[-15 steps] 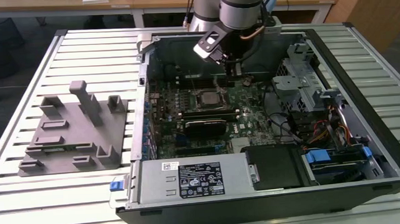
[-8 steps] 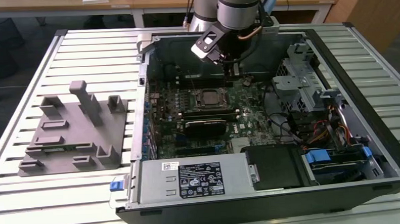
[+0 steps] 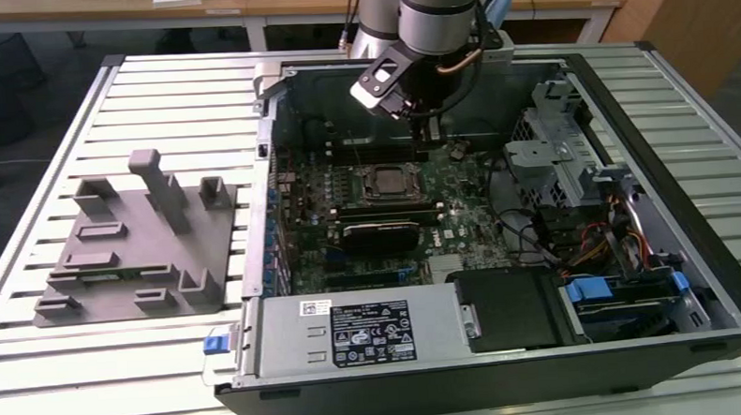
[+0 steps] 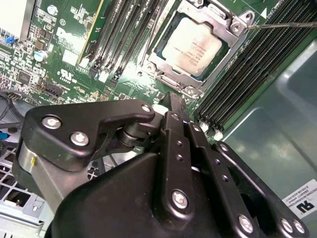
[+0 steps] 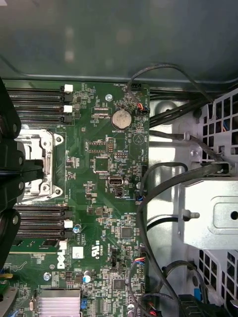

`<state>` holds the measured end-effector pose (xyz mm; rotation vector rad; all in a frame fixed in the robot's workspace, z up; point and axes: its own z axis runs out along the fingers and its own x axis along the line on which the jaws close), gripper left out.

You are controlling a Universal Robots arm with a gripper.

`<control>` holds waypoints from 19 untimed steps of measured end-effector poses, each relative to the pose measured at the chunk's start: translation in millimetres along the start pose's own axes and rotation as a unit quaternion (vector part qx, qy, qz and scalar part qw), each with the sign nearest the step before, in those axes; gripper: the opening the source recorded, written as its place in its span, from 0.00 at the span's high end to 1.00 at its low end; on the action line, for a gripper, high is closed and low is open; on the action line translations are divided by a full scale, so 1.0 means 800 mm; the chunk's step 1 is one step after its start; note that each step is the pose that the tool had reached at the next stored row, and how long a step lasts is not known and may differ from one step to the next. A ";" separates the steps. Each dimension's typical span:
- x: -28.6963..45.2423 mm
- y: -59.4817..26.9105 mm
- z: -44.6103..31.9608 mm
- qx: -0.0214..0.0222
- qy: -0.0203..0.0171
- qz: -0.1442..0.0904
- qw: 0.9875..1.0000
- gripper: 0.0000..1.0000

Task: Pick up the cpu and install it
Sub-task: 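Close the cpu cover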

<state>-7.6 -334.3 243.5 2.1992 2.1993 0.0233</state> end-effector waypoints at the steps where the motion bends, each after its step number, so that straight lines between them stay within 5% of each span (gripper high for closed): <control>1: 0.0000 0.000 0.0000 0.000 0.000 0.000 1.000 0.89; 19: -0.0020 -0.035 0.0088 0.000 0.000 0.000 1.000 0.89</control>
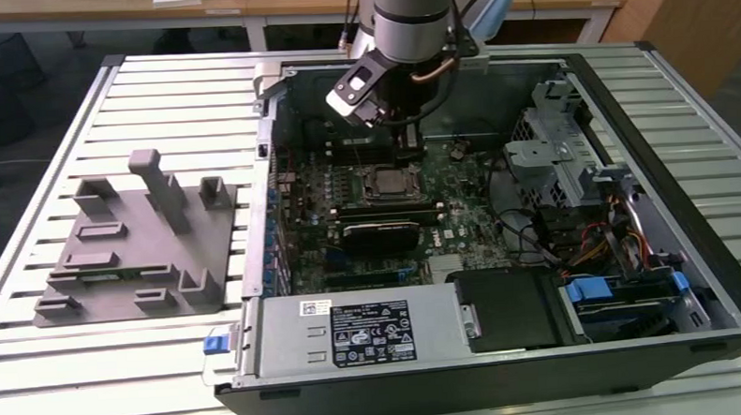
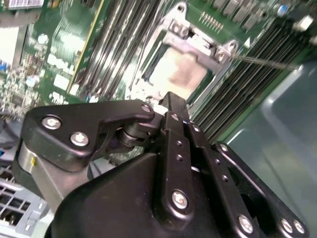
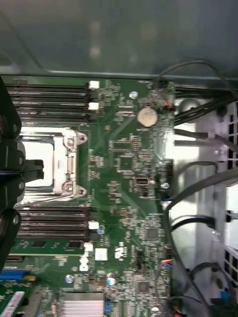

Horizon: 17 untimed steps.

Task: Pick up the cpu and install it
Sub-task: 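Close the cpu cover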

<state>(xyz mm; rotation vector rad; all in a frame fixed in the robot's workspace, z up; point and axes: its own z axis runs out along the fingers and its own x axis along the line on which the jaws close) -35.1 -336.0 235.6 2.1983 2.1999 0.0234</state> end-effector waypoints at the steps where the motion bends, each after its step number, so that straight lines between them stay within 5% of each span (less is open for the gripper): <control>1: 0.0000 -0.004 0.0013 0.000 0.000 0.000 1.000 0.89; 9: 0.0002 -0.029 0.0139 0.000 0.000 -0.001 1.000 0.89; 17: 0.0003 -0.038 0.0278 0.000 0.000 -0.001 1.000 0.89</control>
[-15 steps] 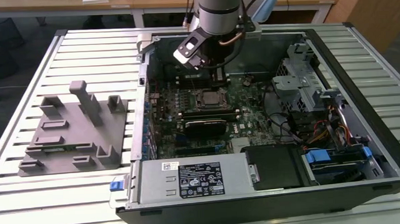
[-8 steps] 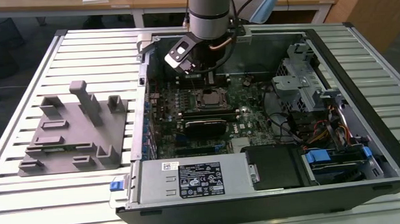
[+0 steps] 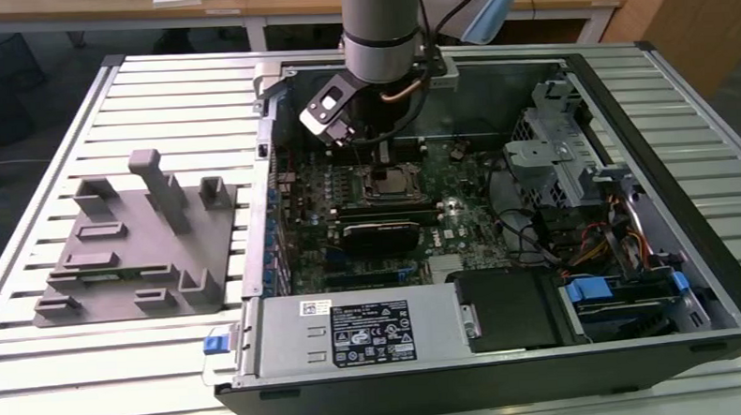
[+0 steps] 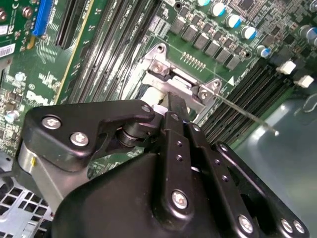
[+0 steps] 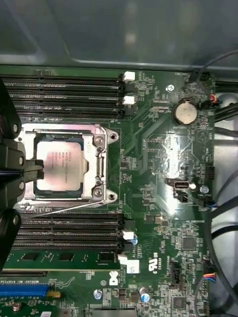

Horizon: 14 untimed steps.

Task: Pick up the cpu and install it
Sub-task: 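Close the cpu cover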

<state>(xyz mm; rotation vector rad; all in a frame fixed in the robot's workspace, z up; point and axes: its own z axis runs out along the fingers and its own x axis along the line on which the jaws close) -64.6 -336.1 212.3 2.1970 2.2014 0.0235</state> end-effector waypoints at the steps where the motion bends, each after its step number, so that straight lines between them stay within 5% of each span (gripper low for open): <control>1: 0.0000 -0.001 0.0011 0.000 0.000 0.000 1.000 0.89; 14: 0.0003 -0.011 0.0162 0.000 0.000 0.000 1.000 0.89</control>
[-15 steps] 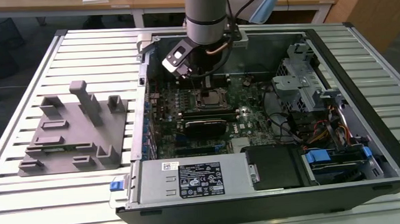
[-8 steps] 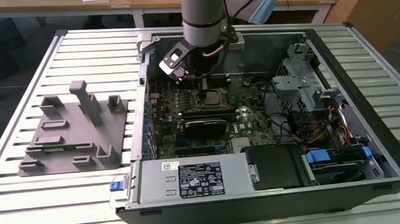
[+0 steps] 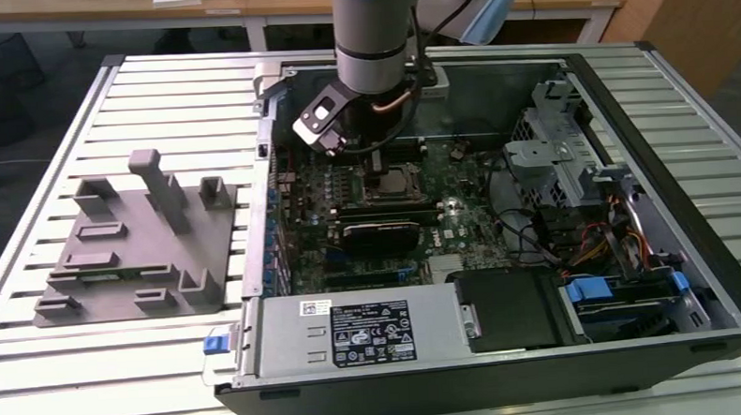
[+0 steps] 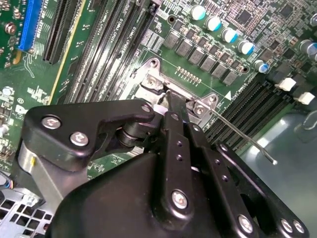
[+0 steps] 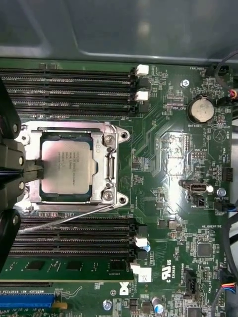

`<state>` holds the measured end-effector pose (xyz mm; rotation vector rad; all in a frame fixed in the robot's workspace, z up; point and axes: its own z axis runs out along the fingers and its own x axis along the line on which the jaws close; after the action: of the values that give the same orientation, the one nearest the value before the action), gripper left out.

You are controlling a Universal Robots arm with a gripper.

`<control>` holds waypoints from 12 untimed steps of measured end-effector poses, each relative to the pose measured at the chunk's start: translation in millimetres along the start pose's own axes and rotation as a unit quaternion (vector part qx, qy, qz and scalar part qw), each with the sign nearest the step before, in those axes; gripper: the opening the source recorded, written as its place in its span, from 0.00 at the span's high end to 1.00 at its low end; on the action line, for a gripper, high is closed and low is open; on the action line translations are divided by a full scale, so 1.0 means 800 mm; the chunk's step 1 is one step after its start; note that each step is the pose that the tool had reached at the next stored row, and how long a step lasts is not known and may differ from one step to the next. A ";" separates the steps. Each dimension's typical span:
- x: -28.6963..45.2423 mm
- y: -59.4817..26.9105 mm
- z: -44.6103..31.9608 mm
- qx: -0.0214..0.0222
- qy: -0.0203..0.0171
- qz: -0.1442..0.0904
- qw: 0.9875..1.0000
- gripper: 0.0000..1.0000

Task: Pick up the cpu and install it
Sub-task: 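Close the cpu cover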

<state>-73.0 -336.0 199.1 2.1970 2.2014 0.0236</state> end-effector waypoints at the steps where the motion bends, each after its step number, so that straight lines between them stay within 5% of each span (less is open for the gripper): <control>1: 0.0000 0.000 0.0007 0.000 0.000 0.000 1.000 0.89; 12: 0.0001 0.002 0.0005 0.000 0.001 0.000 1.000 0.89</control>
<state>-71.3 -335.9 198.7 2.1976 2.2018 0.0261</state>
